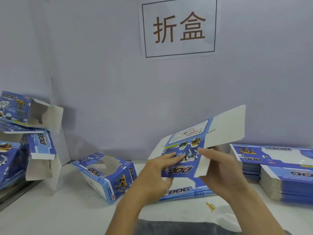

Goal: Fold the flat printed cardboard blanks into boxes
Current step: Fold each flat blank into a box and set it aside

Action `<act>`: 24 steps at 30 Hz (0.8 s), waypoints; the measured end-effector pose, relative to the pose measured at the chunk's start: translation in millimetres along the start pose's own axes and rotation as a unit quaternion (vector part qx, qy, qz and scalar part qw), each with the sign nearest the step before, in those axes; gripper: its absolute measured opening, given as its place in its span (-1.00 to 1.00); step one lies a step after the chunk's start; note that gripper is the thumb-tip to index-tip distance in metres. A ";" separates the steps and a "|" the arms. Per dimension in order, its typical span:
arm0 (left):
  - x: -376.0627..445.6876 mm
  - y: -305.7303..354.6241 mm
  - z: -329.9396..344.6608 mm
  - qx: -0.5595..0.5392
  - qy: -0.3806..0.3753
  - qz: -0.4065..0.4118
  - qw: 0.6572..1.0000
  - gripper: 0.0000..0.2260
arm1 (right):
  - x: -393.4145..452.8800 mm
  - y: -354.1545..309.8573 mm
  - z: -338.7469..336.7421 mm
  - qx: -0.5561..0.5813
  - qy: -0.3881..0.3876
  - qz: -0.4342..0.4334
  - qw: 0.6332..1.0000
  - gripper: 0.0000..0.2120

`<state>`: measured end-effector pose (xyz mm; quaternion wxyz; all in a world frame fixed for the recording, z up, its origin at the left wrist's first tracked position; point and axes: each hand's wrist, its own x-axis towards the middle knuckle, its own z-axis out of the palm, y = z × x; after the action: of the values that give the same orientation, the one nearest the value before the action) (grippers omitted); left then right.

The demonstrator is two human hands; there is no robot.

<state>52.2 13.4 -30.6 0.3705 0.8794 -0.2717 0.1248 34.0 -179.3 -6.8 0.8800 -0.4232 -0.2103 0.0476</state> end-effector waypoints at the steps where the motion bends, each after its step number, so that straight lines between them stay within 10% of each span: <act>1: -2.1 2.2 -0.9 -0.036 -0.047 -0.019 0.998 -0.41 | 1.9 3.0 -0.8 -0.017 0.014 0.006 1.000 -0.76; 7: 7.1 25.7 19.8 -0.239 0.021 -0.067 0.969 -0.31 | 14.0 27.6 10.0 -0.036 0.022 0.052 0.998 -0.69; 24: 2.8 26.0 -6.6 0.062 0.223 -0.061 0.971 -0.17 | 15.1 18.1 16.6 -0.375 -0.016 -0.001 0.927 -0.41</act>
<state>39.5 2.0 -9.7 0.3736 0.8656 -0.1199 0.3111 42.5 -151.8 -6.6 0.6541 -0.7211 -0.2267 -0.0287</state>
